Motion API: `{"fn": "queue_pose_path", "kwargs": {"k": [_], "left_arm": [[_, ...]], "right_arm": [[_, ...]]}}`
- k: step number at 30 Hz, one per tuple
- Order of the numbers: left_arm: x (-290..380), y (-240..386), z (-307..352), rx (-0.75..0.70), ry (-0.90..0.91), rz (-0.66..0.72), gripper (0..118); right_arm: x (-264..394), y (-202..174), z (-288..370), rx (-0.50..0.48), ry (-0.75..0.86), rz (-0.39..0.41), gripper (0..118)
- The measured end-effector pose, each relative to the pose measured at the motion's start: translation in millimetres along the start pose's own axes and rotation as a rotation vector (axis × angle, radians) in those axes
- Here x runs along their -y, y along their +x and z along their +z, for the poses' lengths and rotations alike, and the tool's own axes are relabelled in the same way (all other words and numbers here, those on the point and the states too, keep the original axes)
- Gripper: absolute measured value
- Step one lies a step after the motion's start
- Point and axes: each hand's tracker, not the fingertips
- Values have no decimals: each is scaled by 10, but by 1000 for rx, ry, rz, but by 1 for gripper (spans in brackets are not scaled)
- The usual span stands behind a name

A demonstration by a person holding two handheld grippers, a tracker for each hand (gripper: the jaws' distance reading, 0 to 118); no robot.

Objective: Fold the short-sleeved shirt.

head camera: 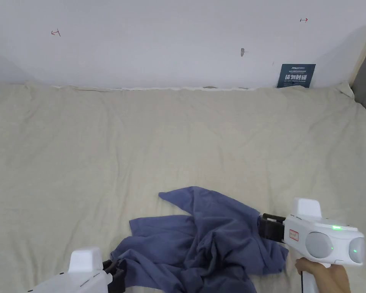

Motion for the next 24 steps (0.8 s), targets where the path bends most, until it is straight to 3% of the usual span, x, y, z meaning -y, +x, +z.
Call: {"fn": "queue_pose_path", "kwargs": {"k": [2,5,7,9,11,13,15,24], "left_arm": [[-25,-46,-70,5,3,-7,2],[-23,-92,-174,13,-8,-12,2],[5,-144,-250,14,-20,-10,2],[21,-186,-299,13,-31,-7,2],[32,-153,-301,4,-40,-11,2],[45,-178,-311,-1,-42,-12,2],[66,-240,-356,-4,-42,-3,2],[-584,-251,26,22,130,69,2]], "right_arm": [[-38,-44,-310,3,-51,28,110],[-26,-122,-633,21,-130,55,82],[25,-219,-691,21,-181,57,76],[101,-279,-768,15,-229,65,43],[150,-242,-734,32,-155,73,37],[142,-243,-708,5,-172,100,6],[123,-241,-641,16,-128,134,3],[-471,66,490,-8,184,117,3]]}}
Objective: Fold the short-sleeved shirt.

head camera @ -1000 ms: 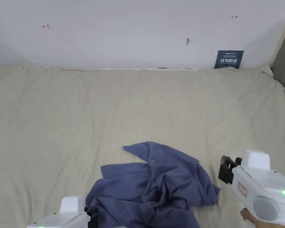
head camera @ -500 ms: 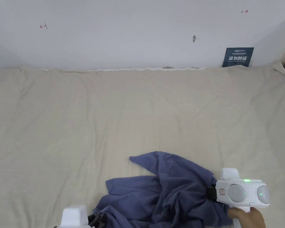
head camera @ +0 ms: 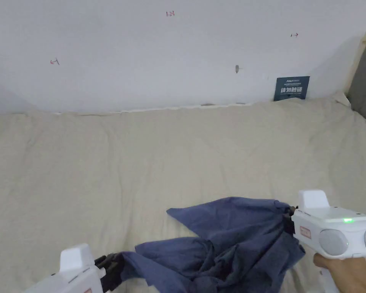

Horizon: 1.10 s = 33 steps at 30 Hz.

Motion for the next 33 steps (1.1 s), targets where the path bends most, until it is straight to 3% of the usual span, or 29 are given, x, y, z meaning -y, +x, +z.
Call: {"fn": "queue_pose_path", "kwargs": {"k": [10,16,20,27,33], "left_arm": [[-1866,90,350,-126,259,-65,2],[-2809,154,394,-223,352,-64,2],[-3235,126,316,-247,408,-10,2],[-3408,-125,8,-282,468,4,2],[-2932,-501,-425,-362,387,-67,2]], "right_arm": [[-1282,415,1086,58,277,-2,3],[-1977,629,1079,106,373,-10,3],[-2309,754,951,73,399,-67,3],[-2358,636,530,11,409,-140,3],[-1962,365,-9,28,343,-58,3]]}}
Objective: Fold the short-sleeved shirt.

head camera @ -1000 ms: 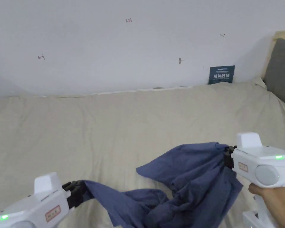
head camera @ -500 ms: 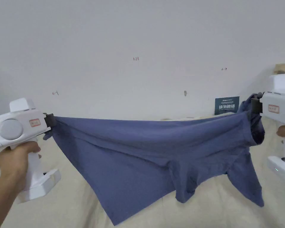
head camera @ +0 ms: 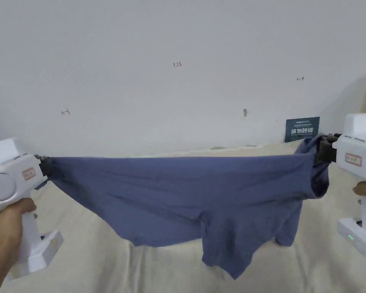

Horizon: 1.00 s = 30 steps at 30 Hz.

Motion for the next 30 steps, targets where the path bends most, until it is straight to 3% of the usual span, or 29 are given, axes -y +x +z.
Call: {"fn": "queue_pose_path", "kwargs": {"k": [7,15,25,30], "left_arm": [[1225,-384,-82,-32,-225,39,2],[2554,-746,592,-66,-486,17,2],[3328,-986,1671,-99,-656,-11,2],[3427,-1056,1920,-97,-684,2,2]], "right_arm": [[1104,-136,-124,9,-204,-24,3],[2516,40,435,52,-449,-119,3],[3377,245,1506,86,-574,-196,3],[3616,239,1785,103,-637,-171,3]]}}
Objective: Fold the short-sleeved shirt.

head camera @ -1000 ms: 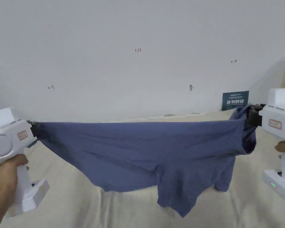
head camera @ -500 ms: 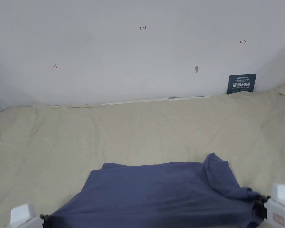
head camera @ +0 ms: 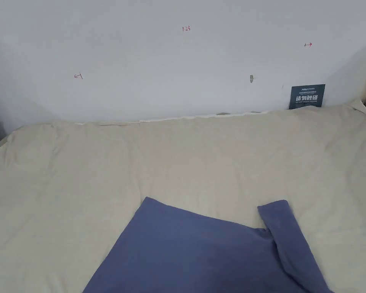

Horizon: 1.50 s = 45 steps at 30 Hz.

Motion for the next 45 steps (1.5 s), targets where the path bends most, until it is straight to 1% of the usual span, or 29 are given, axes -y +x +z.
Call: {"fn": "queue_pose_path", "kwargs": {"k": [3,4,5,6,7,8,9,10,11,12,15,18,20,24,25,26,27,28,29,30,31,32,33,34,38,41,43,45], "left_arm": [[6,-31,-58,-7,-23,-20,3],[-5,-15,-64,-9,-22,-27,5],[-34,6,-64,-14,-22,-32,14],[-54,35,-33,-15,-25,-32,39],[-76,55,-3,-16,-26,-30,69],[-118,70,48,-18,-15,-20,85],[-186,89,121,-6,4,-8,95],[-250,113,197,14,30,11,95],[-300,139,315,57,85,30,113],[-393,189,462,97,158,45,118],[-697,343,766,159,307,46,115],[-919,588,1174,199,493,9,115],[-1000,779,1404,209,621,-26,115],[-1088,1062,1675,209,780,-47,114],[-1092,1113,1708,210,805,-47,112],[-1084,1161,1733,222,832,-60,107],[-1067,1211,1728,223,862,-70,92],[-1051,1248,1733,226,878,-73,72],[-1027,1292,1732,223,903,-94,41],[-992,1364,1737,217,910,-107,1],[-965,1433,1737,209,907,-124,1],[-963,1443,1713,203,903,-147,1],[-975,1469,1676,249,872,-146,0],[-989,1488,1646,260,855,-148,0],[-1109,1553,1431,258,818,-156,0],[-1343,1661,1220,264,703,-169,0],[-1545,1737,1036,301,635,-168,0],[-1802,1795,786,328,570,-202,0]], "right_arm": [[111,-28,-17,6,-21,5,4],[128,-35,-19,8,-16,5,9],[97,-62,-11,13,-10,5,19],[48,-87,13,24,-20,12,41],[3,-110,50,44,-28,22,65],[-59,-145,131,63,-19,30,79],[-129,-164,228,61,17,41,84],[-201,-173,324,47,64,54,84],[-296,-195,457,37,118,63,100],[-425,-202,572,40,183,66,107],[-758,-324,998,36,348,92,106],[-1024,-480,1456,-7,549,107,106],[-1135,-613,1705,-6,638,112,104],[-1229,-838,2027,13,783,144,94],[-1226,-879,2069,16,812,147,89],[-1216,-922,2111,18,843,155,85],[-1202,-967,2139,30,867,164,80],[-1194,-997,2142,39,875,174,67],[-1182,-1033,2145,52,884,186,49],[-1170,-1062,2145,60,890,198,22],[-1162,-1087,2144,71,894,209,2],[-1162,-1100,2113,74,904,220,1],[-1162,-1058,2085,84,908,217,1],[-1181,-1040,2079,83,907,226,1],[-1214,-1011,1985,82,894,222,1],[-1251,-1010,1906,78,884,217,1],[-1307,-988,1829,81,875,215,1],[-1344,-1002,1755,84,860,209,1]]}}
